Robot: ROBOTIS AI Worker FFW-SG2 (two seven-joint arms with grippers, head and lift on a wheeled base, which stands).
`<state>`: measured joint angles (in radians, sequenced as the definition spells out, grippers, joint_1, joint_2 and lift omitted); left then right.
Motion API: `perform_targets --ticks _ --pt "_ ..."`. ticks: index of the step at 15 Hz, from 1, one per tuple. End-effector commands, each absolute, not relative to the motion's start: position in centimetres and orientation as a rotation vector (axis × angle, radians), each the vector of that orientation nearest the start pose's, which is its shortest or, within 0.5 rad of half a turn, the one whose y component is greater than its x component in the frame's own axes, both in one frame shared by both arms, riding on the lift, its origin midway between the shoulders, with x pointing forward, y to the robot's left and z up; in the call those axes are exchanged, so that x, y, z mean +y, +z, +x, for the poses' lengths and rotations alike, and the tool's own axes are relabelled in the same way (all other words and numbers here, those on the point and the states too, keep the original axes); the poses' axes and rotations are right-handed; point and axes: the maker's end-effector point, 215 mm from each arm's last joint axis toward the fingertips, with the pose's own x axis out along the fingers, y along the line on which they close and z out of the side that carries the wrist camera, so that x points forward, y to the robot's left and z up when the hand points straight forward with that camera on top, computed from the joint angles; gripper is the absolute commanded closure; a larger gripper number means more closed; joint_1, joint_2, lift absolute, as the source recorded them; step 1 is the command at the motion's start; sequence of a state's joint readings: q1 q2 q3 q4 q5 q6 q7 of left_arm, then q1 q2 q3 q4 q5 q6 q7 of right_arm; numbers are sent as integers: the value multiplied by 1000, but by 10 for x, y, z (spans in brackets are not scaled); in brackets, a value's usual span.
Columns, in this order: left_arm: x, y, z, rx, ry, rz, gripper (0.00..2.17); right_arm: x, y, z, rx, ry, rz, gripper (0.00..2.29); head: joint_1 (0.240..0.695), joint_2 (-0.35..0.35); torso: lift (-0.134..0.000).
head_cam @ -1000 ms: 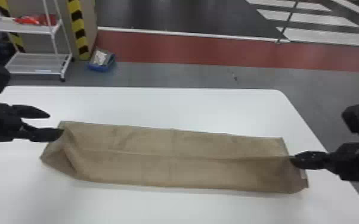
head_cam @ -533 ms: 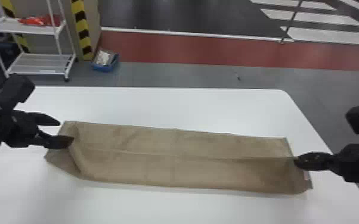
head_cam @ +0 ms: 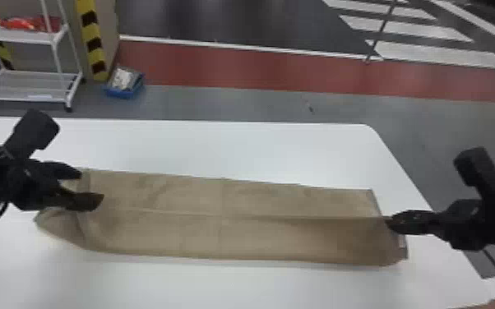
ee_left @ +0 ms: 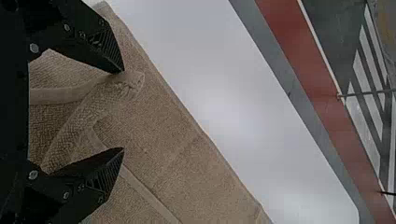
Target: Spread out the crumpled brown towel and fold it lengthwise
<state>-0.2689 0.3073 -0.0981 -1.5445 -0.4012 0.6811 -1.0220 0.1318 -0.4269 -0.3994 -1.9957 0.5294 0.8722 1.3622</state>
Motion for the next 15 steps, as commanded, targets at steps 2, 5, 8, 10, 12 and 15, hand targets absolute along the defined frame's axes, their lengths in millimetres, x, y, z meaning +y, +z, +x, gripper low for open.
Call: perform_targets --ticks 2,5,8,10,12,15 --pt "236 -419 561 692 -737 392 414 -446 -367 415 843 472 -300 1332 695 -219 -124" --pt "244 -406 554 681 -787 323 414 -472 -351 413 818 427 -292 1328 695 -239 -124" --pt "236 -400 527 722 -973 190 643 -485 -345 413 800 412 -289 1328 695 -272 -124" --pt "238 -403 526 732 -981 171 633 -486 -343 416 794 412 -289 1328 695 -291 -124" --pt "239 -408 526 737 -962 175 623 -487 -342 418 790 408 -285 1328 695 -292 -124" --pt "233 -419 520 764 -972 196 616 -488 -343 418 792 407 -281 1328 695 -287 -124"
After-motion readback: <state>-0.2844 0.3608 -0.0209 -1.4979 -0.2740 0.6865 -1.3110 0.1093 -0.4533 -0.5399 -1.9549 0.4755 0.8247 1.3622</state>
